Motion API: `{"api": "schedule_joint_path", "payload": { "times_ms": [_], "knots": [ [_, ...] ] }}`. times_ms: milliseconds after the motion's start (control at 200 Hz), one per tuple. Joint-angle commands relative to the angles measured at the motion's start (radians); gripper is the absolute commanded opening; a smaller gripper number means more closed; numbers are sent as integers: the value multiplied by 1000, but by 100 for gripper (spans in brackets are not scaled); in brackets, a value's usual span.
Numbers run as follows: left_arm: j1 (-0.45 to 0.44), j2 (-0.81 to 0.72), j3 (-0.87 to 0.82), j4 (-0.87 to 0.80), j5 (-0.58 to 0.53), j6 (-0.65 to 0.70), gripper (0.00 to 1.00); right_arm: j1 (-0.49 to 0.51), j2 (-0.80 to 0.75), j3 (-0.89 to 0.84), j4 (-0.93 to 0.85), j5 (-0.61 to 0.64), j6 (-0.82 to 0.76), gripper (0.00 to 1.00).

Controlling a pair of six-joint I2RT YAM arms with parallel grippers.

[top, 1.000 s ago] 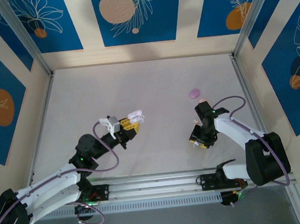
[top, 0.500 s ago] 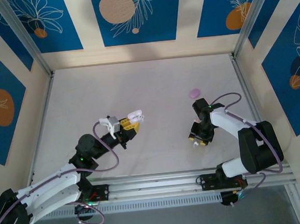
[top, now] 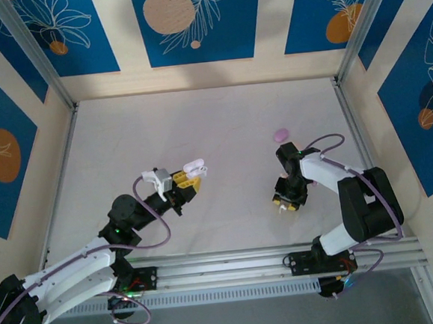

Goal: Insert wireless bluetooth earbuds into charging case

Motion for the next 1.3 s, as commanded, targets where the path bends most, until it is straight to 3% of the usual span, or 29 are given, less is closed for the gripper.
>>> {"api": "schedule_joint_path", "payload": {
  "times_ms": [0,905,1095,1296],
  "knots": [
    [-7,-14,-6,17,-16,2,8,10,20,24,-28,12,3,39],
    [-8,-9,-5,17,-16,-3,8,25,23,35,-9,31,-34,29],
    [-9,-8,-5,15,-16,-1,8,64,-60,71,-9,20,-60,29],
    [-8,11,-3,27,-13,-2,8,149,-249,141,30,62,-71,29]
  ]
}}
